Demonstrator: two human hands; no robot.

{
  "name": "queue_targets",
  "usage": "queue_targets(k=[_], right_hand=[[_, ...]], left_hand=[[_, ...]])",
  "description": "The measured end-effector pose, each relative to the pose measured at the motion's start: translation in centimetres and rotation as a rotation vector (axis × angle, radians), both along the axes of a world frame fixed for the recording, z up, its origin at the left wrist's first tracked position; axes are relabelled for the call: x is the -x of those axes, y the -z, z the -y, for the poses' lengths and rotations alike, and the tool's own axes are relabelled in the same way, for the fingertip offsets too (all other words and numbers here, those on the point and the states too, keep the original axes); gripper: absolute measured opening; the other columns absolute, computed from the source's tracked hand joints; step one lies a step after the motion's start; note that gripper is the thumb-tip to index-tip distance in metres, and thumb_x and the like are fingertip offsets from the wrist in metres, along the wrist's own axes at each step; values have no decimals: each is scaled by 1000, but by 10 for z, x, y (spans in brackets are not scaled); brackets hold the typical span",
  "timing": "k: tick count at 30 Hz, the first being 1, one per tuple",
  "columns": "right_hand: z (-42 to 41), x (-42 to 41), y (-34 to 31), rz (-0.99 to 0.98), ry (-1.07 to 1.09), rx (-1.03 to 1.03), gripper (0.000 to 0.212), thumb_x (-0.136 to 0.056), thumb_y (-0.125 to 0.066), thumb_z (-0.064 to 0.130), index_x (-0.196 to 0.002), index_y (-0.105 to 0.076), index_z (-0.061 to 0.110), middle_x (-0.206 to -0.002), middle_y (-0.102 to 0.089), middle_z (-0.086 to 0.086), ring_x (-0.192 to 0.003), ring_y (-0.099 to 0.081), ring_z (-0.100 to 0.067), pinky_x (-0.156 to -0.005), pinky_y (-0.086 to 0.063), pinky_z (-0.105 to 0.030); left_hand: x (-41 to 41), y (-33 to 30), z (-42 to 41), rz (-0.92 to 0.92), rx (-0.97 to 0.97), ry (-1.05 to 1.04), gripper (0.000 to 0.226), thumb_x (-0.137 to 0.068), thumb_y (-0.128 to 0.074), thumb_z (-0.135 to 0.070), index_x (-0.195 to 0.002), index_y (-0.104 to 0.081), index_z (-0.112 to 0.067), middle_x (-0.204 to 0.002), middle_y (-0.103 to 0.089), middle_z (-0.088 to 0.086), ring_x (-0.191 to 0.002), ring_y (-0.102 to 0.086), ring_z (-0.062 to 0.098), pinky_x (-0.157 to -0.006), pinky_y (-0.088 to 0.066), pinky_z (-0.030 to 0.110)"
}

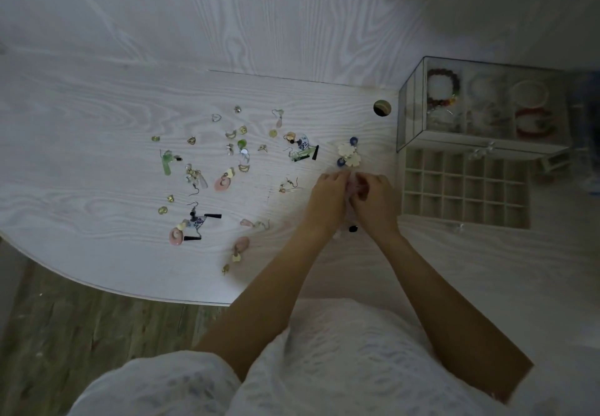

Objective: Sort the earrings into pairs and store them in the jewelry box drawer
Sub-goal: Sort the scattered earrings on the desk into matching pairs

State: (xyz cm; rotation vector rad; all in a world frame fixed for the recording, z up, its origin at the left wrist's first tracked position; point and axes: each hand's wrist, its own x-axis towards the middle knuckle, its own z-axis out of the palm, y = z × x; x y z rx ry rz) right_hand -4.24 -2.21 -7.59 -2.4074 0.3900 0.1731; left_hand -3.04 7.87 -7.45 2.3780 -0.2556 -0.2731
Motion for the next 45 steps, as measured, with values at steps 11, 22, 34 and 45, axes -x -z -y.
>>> queue_targets(k=[11,22,34,45], right_hand=[[-5,1,0,-9,-20,17,40,-80,-61,4,-120,-56,3,-113,-55,-17,-98,-56,-25,-81,-38,-20],[7,20,-11,94,-177,-3,38,-79,-61,1,-116,-59,11,-111,-55,-11,-96,-54,-24,-86,-45,-30],[-18,52,5,141,-687,175,23,-72,-69,-4,-92,-66,8,-92,-61,-13,-82,-55,-30,-65,-50,-37],[-25,36,-4,122,-536,155,3,-82,-65,6,-83,-66,3,-85,-59,-13,-72,-54,-25,-64,-48,-34]], left_hand=[[5,5,-12,-38,10,-105,35,-78,-61,3,-113,-60,-2,-110,-54,20,-99,-53,32,-82,-44,34],[20,-16,-58,45,180,-72,29,-88,-53,-2,-115,-62,-9,-106,-69,7,-92,-63,19,-81,-50,26],[81,-8,-196,92,-126,-493,22,-85,-60,-15,-107,-64,-14,-96,-68,6,-88,-59,25,-72,-45,33],[-39,-4,-179,21,-198,-324,41,-86,-61,-22,-123,-53,-8,-119,-56,17,-110,-46,33,-90,-38,38]])
